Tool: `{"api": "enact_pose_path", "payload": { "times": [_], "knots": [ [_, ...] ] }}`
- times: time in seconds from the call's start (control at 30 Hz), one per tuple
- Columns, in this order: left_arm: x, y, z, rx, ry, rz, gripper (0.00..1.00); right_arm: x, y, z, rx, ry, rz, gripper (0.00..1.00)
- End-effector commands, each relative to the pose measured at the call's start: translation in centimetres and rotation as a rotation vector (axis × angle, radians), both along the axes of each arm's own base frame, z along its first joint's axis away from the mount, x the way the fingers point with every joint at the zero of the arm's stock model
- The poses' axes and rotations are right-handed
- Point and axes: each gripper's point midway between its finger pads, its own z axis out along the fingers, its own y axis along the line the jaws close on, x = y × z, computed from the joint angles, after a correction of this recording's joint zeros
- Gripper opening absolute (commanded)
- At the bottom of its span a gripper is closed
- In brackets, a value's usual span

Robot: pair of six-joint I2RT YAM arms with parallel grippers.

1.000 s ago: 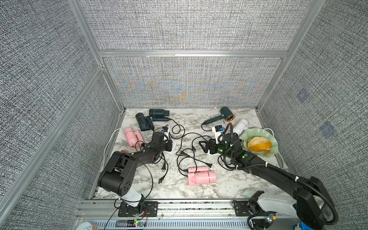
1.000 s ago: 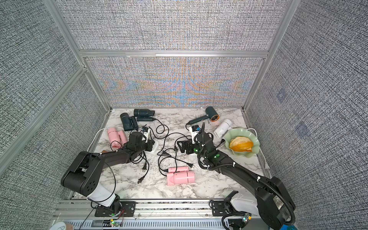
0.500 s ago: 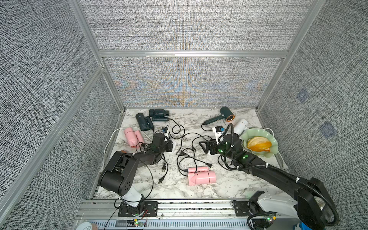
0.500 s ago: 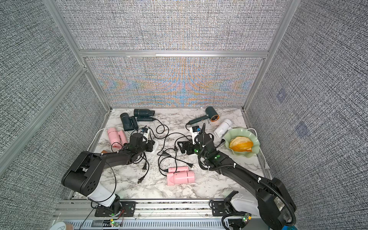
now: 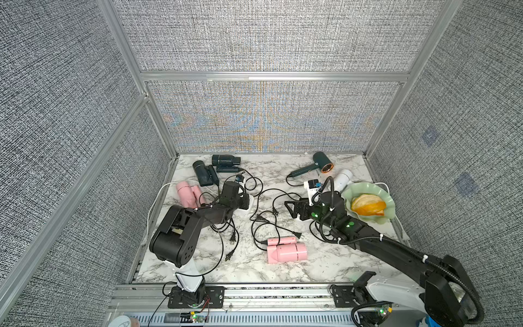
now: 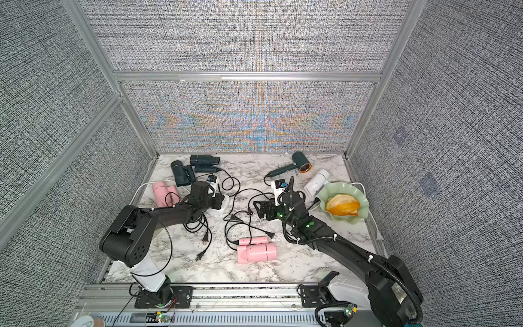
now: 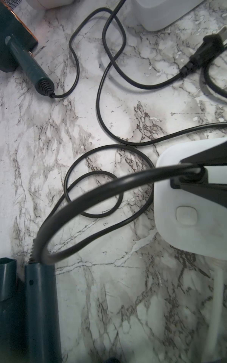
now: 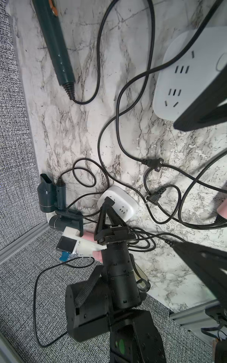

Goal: Charge the blow dryers
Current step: Insert the plug into the socket.

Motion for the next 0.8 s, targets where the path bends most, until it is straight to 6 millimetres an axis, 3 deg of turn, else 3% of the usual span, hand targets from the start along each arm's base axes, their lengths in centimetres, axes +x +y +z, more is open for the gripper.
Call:
{"api": "enact_pose_path", "payload": {
  "times": [0.0, 0.2, 0.43, 0.77],
  "knots": [
    [-1.0, 0.1, -2.0, 0.055, 0.077, -0.041, 0.04, 0.1, -0.3, 0.5, -0.014, -0.020, -0.012, 0.91],
    [-0.4, -0.3, -2.3, 0.067, 0.082, -0.057, 0.04, 0.1, -0.5, 0.7, -0.017, -0.026, -0.021, 0.91],
    [-1.4, -0.5, -3.5, 0.059, 0.126, -0.084, 0.05, 0.0, -0.4, 0.4, -0.017, -0.023, -0.014, 0.91],
    [-0.5, -0.6, -0.7, 0.065, 0.081, -0.090, 0.15, 0.0, -0.7, -0.1, -0.024, -0.011, -0.023, 0.91]
  ]
}}
